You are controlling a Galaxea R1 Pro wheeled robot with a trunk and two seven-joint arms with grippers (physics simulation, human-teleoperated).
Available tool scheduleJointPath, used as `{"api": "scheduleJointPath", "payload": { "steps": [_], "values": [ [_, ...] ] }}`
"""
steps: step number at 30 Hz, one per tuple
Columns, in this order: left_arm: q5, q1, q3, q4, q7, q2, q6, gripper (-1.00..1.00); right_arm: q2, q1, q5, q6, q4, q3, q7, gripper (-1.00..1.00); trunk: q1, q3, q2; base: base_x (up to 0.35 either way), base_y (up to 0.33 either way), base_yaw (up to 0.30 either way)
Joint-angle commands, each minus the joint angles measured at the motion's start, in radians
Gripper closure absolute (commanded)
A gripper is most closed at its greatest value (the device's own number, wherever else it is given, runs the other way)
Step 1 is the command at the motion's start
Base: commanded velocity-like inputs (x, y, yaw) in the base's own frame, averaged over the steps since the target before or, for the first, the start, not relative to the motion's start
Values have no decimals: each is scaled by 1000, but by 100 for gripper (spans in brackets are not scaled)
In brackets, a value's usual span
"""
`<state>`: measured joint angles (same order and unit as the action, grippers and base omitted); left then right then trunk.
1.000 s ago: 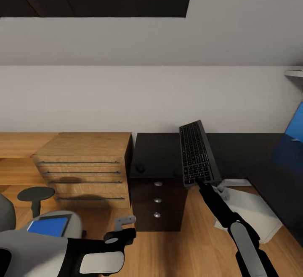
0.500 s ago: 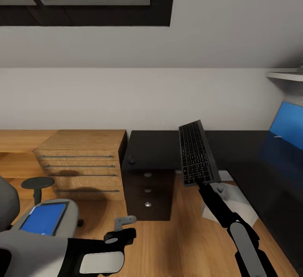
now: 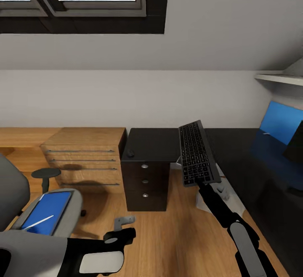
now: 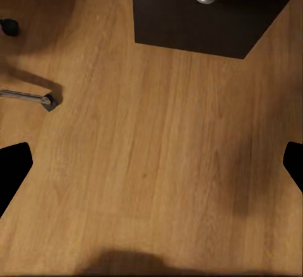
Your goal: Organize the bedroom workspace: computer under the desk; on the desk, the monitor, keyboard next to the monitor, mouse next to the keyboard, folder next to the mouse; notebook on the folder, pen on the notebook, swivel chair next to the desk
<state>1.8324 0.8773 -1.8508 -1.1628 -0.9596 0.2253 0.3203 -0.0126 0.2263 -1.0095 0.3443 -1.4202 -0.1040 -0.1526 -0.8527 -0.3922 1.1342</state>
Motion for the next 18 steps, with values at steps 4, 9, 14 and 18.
{"api": "scheduleJointPath", "payload": {
  "steps": [4,9,14,18],
  "values": [
    [5,2,-2,-2,-1,0,5,-100,-1,1,-9,9,0,-4,-6,100,0,3,1,-59,-1,0],
    [5,2,-2,-1,-1,1,6,-100,-1,1,-9,9,2,-4,-7,100,0,4,1,-13,0,0],
    [5,2,-2,-1,-2,2,8,-100,-1,1,-9,9,4,-4,-7,100,0,4,1,-75,0,0],
    [4,2,-2,-2,-5,3,9,-100,-1,1,-9,9,4,-4,-7,100,0,4,1,-267,-55,0]
  ]
}}
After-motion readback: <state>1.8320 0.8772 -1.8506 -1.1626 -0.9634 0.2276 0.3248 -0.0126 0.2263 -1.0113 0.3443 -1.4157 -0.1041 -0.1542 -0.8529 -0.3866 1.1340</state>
